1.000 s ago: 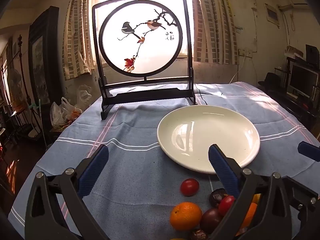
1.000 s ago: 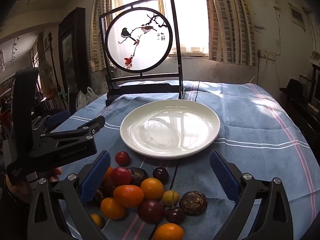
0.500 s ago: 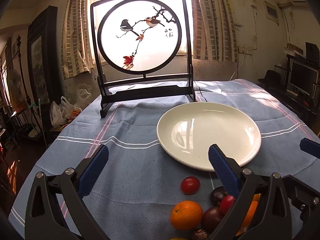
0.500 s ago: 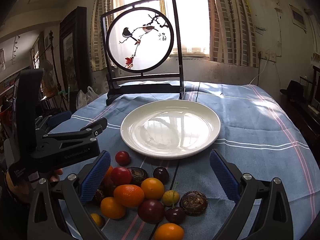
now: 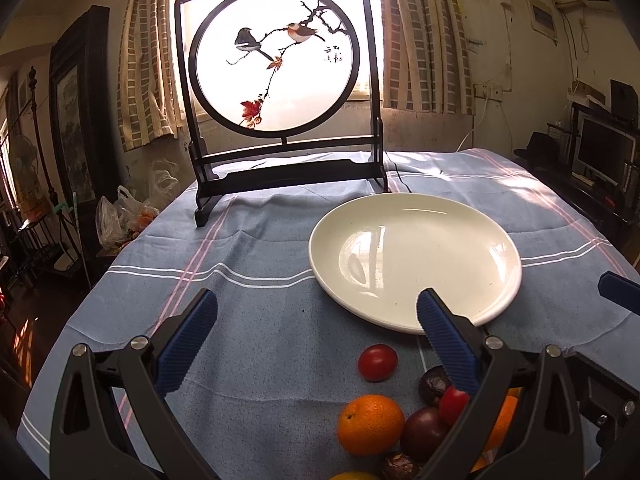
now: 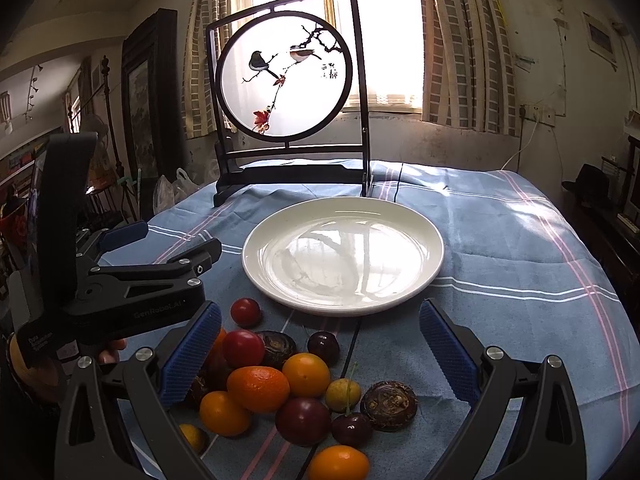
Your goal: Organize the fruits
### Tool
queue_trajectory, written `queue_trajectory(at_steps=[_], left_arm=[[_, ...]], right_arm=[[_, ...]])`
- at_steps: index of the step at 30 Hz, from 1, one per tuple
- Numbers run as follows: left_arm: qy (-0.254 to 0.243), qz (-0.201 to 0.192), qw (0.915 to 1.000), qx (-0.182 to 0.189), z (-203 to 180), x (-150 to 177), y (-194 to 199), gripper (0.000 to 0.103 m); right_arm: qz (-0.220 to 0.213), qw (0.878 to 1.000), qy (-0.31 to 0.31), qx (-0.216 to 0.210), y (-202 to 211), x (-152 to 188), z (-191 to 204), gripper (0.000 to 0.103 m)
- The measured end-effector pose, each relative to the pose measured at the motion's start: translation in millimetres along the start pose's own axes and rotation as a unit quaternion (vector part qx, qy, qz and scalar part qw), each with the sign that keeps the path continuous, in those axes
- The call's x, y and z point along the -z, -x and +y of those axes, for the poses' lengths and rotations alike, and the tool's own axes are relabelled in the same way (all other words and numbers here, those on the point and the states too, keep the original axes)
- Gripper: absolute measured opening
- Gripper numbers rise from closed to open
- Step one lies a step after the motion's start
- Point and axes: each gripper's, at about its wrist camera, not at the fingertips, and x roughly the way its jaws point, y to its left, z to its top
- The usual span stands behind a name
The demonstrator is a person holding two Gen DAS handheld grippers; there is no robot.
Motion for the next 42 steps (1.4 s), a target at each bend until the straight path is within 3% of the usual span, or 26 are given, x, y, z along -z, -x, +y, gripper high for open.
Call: queue_trajectory(at_steps=[18, 34, 37, 42], left_arm=[[0.004, 0.004, 0.9999, 0.016, 1, 1, -4, 0.098], [-0.005, 0.003, 0.9999, 0.015, 1, 0, 1, 0.098], [-0.006, 0.012, 0.9998, 0.011, 13, 1, 9, 0.098], [-0.048, 0.029, 0.997, 0.054, 34, 30, 41, 0.098]], right_arm=[[0.012, 1.0, 0.005, -0.006, -7, 2, 4, 0.099], [-0.005, 1.0, 0.001, -0.004, 1, 2, -1, 0.099], [0.012, 1.0, 0.0, -0.003, 9, 8, -3, 0.099], [0.072, 0.996, 0.031, -0.03, 42, 34, -5, 0.099]])
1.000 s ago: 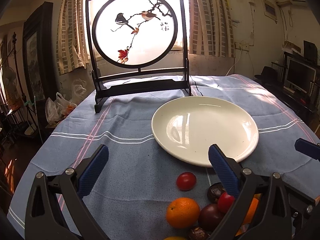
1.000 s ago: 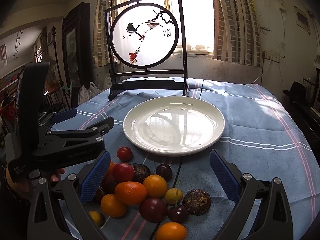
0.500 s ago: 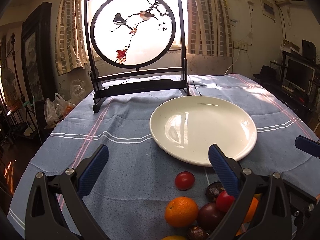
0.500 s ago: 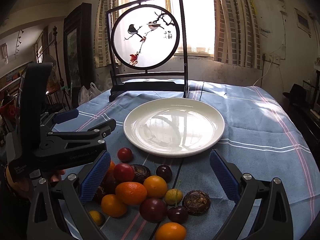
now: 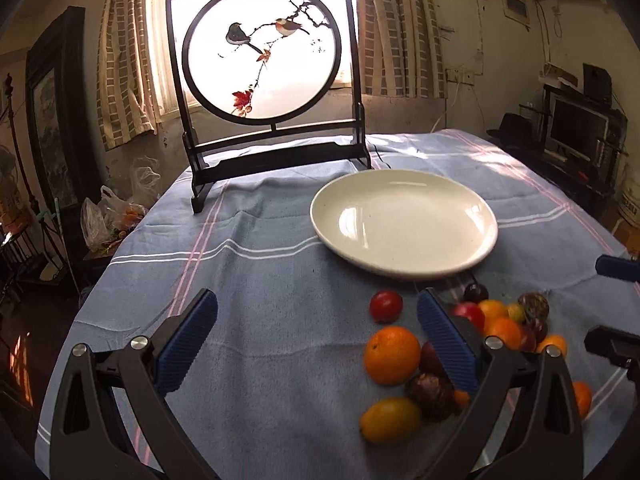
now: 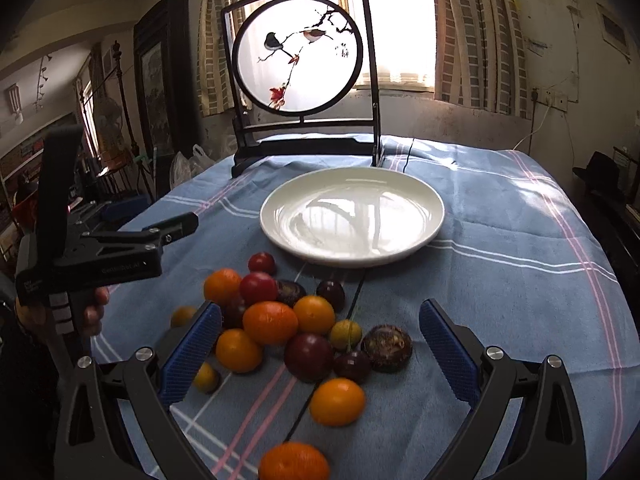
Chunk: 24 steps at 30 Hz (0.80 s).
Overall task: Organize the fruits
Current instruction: 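Grasp the large orange with the right gripper while the left grasps the yellow citrus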
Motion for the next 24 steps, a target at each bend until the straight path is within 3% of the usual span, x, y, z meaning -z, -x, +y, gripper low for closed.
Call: queue_trajectory(at_steps=[6, 10, 17, 20, 21, 23, 24], left_arm=[[-0.076, 0.044, 0.9945, 0.057, -6, 44, 19, 0.098], [-0.113, 0.063, 0.9859, 0.106, -14, 60, 18, 0.098], [-0.113, 0.119, 0.9769, 0.136, -16, 59, -16, 0.098], [-0.109, 0.124, 0.9731, 0.161, -16, 53, -25, 0.098], [-0.11, 0.124, 0.9711, 0.172, -18, 50, -28, 0.095], [-0.114, 0.141, 0.9636, 0.196, -22, 48, -37, 0.069], [-0.111, 0.159, 0.9598, 0.203, -23, 48, -44, 0.047]], right_arm=[[0.077, 0.997, 0.022, -0.018, 20, 50, 8, 0.099], [0.098, 0.994, 0.01, -0.041, 18, 63, 11, 0.099], [0.147, 0.988, 0.002, -0.047, -12, 69, 13, 0.073], [0.141, 0.989, 0.019, -0.048, -11, 68, 17, 0.053], [0.142, 0.988, 0.021, -0.052, -11, 68, 18, 0.044], [0.143, 0.988, 0.02, -0.055, -11, 67, 16, 0.043], [0.142, 0.988, 0.02, -0.056, -10, 68, 16, 0.043]])
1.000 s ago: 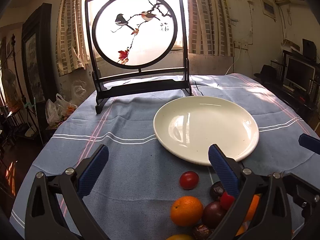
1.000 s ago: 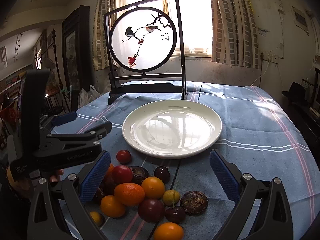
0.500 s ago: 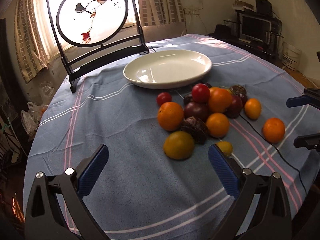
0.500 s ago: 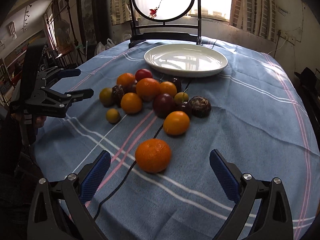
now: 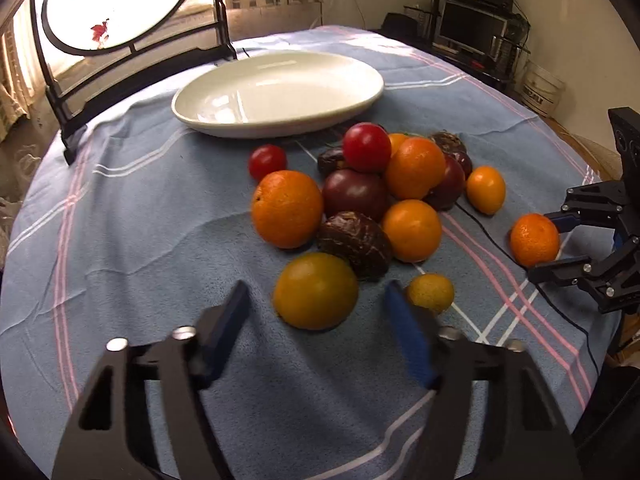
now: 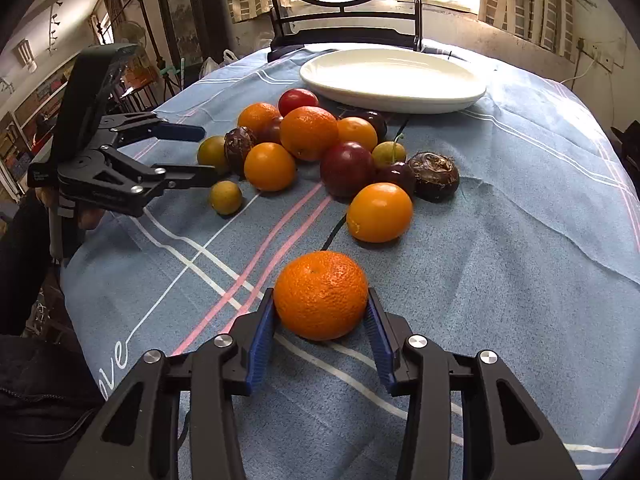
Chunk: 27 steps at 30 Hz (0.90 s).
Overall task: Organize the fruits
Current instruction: 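Grasp the large orange with the right gripper while the left grasps the yellow citrus, then lower both held fruits onto the white plate and open both grippers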
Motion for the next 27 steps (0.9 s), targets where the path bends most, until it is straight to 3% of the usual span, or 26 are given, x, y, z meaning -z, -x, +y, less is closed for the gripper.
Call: queue_trajectory(at_steps=[1, 5, 12, 16, 21, 27], left_arm=[[0.006, 0.01, 0.9999, -0.001, 1, -1, -5, 0.042], [0.013, 0.002, 0.9999, 0.005, 3, -1, 0, 0.041], [0.002, -0.052, 0.9985, -0.017, -4, -13, 51, 0.041], [0.022, -0.077, 0.9957, -0.046, 2, -57, 58, 0.041], [0.058, -0.069, 0.9921, -0.087, 20, -117, 27, 0.041], [0.087, -0.052, 0.9875, -0.121, 40, -146, -12, 0.041]], right_arm=[[0.0, 1.0, 0.002, 0.001, 0, 0, 0, 0.043], [0.002, 1.0, -0.002, -0.003, 6, 0, -3, 0.042], [-0.019, 1.0, -0.002, -0.011, 28, -18, -15, 0.042], [-0.053, 0.998, 0.013, 0.009, 36, -62, -24, 0.042], [-0.086, 0.996, 0.003, 0.022, 17, -133, -43, 0.043], [-0.091, 0.995, -0.027, 0.017, -17, -177, -68, 0.043]])
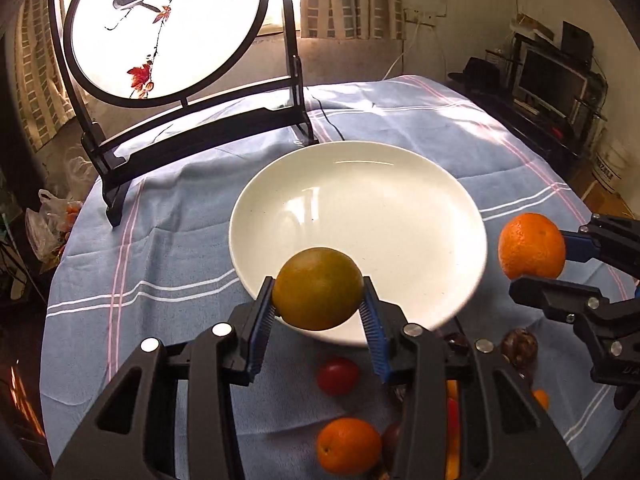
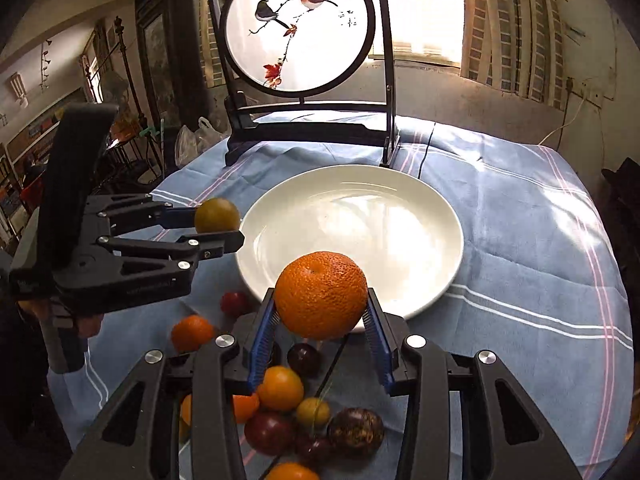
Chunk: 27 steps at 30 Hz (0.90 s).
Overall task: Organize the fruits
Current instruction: 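Lower both held fruits onto the white plate and open both grippers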
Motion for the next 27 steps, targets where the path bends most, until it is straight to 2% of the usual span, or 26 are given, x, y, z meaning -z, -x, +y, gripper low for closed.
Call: queue_trajectory(at_steps=[5, 9, 17, 18, 19, 20, 21, 24, 27], left_arm=[[0.037, 0.003, 0.9989, -0.03, 7, -14, -21, 0.041], [0.028, 0.01, 0.9974, -0.065, 6, -22, -37, 0.041], [0.02, 0.032, 0.9954, -0.088, 6, -31, -69, 0.041], [0.022, 0.035, 0.995, -0.091, 6, -31, -74, 0.043], [0.021, 0.036, 0.9945, -0.096, 6, -31, -77, 0.056], [0.02, 0.036, 0.9938, -0.103, 6, -29, -78, 0.065], [0.021, 0.031, 0.9934, -0.108, 7, -27, -77, 0.071], [0.018, 0.023, 0.9944, -0.102, 8, -20, -66, 0.072], [0.013, 0.001, 0.9943, -0.106, 8, -12, -48, 0.078]], right_arm=[[0.01, 1.0, -0.018, -0.001, -29, -16, -12, 0.043], [0.024, 1.0, -0.019, 0.006, -50, -27, -18, 0.043], [0.036, 0.999, -0.012, 0.011, -79, -37, -22, 0.044], [0.037, 0.999, -0.014, 0.02, -84, -36, -22, 0.048], [0.041, 0.999, -0.013, 0.024, -88, -35, -23, 0.056], [0.04, 0.999, -0.014, 0.029, -90, -33, -24, 0.064], [0.035, 0.999, -0.018, 0.034, -88, -31, -27, 0.064], [0.028, 0.999, -0.038, 0.013, -72, -23, -33, 0.065], [0.026, 0.999, -0.047, 0.002, -51, -13, -33, 0.068]])
